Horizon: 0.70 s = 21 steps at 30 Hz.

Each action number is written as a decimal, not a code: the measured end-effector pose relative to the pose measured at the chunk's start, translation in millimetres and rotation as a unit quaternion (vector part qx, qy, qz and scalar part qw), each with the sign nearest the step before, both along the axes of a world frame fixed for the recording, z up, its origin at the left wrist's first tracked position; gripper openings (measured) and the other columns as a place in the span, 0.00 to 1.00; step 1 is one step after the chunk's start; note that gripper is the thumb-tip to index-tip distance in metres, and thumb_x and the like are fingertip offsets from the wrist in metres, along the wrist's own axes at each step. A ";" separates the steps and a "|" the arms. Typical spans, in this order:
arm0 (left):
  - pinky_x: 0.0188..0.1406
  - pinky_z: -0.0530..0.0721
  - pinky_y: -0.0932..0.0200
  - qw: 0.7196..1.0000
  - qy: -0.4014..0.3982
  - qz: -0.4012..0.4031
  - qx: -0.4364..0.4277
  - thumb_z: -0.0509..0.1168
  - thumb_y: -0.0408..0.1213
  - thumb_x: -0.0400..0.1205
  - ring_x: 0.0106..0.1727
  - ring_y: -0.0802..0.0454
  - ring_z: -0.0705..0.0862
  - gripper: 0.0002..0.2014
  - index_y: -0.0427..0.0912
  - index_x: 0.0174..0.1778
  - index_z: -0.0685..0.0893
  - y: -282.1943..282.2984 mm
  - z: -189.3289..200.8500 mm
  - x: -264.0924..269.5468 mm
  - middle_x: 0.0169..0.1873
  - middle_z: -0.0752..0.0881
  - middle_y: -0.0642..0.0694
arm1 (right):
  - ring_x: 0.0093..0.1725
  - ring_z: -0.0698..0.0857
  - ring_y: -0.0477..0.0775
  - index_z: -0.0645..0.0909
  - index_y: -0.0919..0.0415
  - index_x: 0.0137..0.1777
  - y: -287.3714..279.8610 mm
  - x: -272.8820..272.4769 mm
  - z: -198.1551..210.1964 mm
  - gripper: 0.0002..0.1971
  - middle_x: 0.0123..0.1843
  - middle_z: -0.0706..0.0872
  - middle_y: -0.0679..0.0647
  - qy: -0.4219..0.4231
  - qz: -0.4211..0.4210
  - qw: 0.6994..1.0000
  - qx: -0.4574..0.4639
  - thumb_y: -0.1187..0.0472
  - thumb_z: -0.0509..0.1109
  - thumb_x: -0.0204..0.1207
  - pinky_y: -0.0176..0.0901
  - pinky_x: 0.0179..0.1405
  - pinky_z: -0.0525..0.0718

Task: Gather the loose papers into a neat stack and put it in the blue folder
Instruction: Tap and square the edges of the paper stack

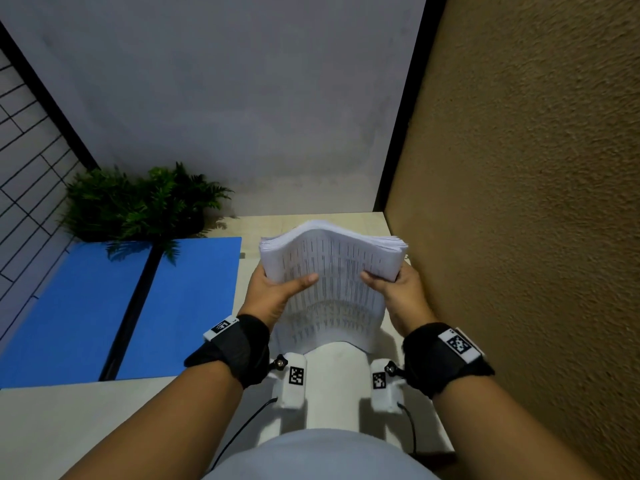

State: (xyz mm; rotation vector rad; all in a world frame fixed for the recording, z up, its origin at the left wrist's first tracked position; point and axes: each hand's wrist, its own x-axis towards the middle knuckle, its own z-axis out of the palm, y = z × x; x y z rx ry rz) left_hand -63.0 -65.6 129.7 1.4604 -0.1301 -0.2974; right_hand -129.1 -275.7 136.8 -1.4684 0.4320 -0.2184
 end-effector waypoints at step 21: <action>0.65 0.85 0.51 0.997 -0.074 0.022 -0.009 0.82 0.51 0.60 0.71 0.56 0.79 0.52 0.64 0.80 0.63 0.1 7.7 -8.0 0.70 0.79 0.54 | 0.67 0.81 0.47 0.64 0.39 0.74 27.9 -23.6 16.4 0.45 0.67 0.79 0.47 -0.112 -0.063 0.988 -0.083 0.42 0.83 0.57 0.49 0.59 0.87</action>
